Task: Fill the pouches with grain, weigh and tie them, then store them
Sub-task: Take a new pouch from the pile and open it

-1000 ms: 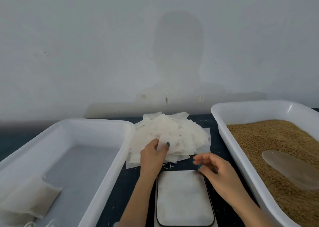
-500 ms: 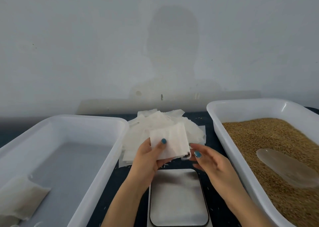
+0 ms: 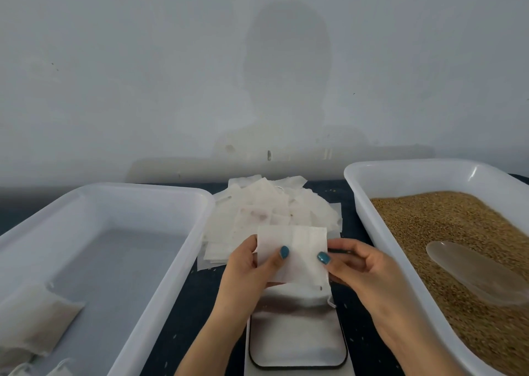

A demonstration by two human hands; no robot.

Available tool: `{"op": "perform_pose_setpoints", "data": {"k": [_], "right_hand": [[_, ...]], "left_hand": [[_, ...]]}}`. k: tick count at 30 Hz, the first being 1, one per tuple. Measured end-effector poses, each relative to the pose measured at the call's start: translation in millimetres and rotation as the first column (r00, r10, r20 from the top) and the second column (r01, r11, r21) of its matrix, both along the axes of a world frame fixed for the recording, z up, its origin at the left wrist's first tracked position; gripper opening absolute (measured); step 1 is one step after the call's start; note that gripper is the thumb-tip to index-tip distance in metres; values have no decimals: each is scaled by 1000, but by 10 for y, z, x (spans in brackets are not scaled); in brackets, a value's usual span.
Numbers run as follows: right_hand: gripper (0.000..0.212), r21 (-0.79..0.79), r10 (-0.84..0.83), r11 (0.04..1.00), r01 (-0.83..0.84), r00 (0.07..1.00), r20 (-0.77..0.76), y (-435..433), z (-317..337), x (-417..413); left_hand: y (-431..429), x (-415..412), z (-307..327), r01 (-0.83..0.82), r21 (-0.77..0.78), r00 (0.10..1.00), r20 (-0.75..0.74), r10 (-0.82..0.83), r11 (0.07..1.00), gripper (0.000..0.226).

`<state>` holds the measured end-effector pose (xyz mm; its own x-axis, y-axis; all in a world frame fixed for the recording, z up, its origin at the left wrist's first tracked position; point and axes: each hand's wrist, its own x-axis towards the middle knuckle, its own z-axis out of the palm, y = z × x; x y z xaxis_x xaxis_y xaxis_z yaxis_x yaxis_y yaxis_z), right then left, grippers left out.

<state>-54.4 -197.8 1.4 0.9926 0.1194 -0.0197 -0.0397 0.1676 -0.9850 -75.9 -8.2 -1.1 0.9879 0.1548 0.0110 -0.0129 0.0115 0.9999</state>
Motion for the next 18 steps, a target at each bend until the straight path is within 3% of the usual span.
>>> {"op": "perform_pose_setpoints", "data": {"k": [2,4,6,7,9,10,13,15,18], "right_hand": [[45,47,-20,999,21,1000,-17,5,-12,0],[39,68,-18,997,18,1000,6,17,-6,-8],[39,61,0,998,-3,998,57,21,-4,-17],[39,59,20,998,-25,997,78,28,2,-25],[36,48,90,994,-96,990,111,57,19,-50],[34,30,124,991,-129,983,135,78,25,-65],[21,-74,172,985,-159,953,249,124,47,-113],[10,-150,180,979,-138,930,321,147,71,-152],[12,-251,137,967,-41,916,377,173,80,-192]], "left_hand": [[18,8,-15,6,30,999,38,-7,1000,38],[4,-16,-11,2,145,993,114,-19,989,74],[-34,-52,18,-45,434,944,313,-104,900,106],[-54,-60,14,-113,612,892,410,-191,782,114],[-102,-71,4,-234,786,797,493,-350,573,114],[-133,-82,2,-238,808,776,492,-395,539,108],[-218,-123,-29,-270,833,796,475,-374,483,87],[-222,-147,-39,-294,842,837,455,-303,452,84],[-224,-178,-1,-277,863,878,406,-255,422,81]]}}
